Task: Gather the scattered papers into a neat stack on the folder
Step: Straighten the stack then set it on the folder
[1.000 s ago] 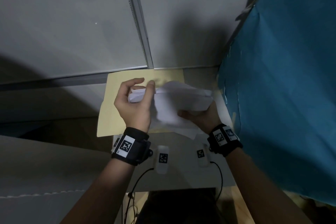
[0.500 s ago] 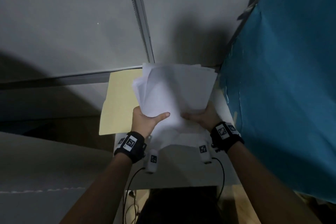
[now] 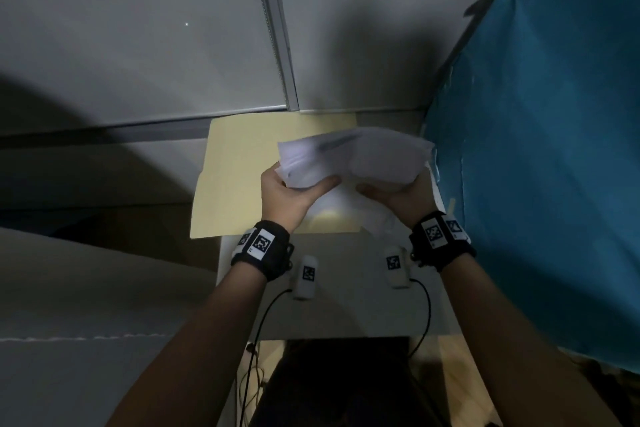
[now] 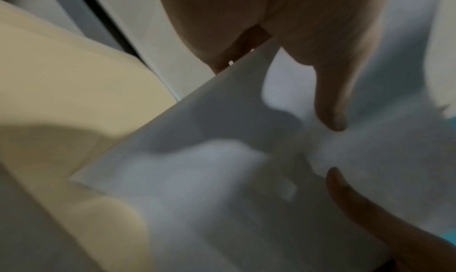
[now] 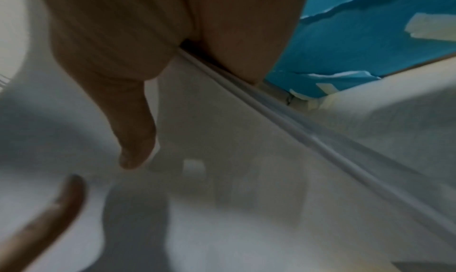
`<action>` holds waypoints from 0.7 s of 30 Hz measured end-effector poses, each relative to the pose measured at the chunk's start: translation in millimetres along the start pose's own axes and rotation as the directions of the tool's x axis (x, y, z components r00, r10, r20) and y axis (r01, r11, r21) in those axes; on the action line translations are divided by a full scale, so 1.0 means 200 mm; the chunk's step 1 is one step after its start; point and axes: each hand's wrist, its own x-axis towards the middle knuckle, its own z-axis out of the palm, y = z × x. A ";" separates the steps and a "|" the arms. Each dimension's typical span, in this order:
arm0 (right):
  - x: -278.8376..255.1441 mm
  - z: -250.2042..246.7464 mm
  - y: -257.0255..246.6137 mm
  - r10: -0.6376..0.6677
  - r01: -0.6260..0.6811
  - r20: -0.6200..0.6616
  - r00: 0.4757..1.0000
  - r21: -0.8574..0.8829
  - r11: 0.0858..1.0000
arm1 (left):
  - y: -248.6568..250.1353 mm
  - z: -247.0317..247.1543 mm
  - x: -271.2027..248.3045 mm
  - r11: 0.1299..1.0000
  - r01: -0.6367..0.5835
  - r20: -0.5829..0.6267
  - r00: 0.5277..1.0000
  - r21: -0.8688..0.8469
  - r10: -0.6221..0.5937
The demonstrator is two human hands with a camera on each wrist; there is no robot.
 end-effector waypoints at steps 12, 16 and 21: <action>0.04 -0.17 0.08 0.126 -0.083 0.047 0.991 -0.524 0.848 | 0.00 -0.21 0.00 0.986 -0.096 -0.003 0.995 0.137 0.097; 0.03 -0.20 -0.01 0.147 0.164 0.291 0.945 -0.813 0.558 | 0.16 -0.30 0.01 0.863 -0.380 0.300 0.910 0.334 0.285; 0.02 -0.08 -0.04 0.150 0.314 0.469 0.870 -0.763 0.566 | 0.09 -0.19 0.02 0.822 -0.282 0.447 0.894 0.494 0.037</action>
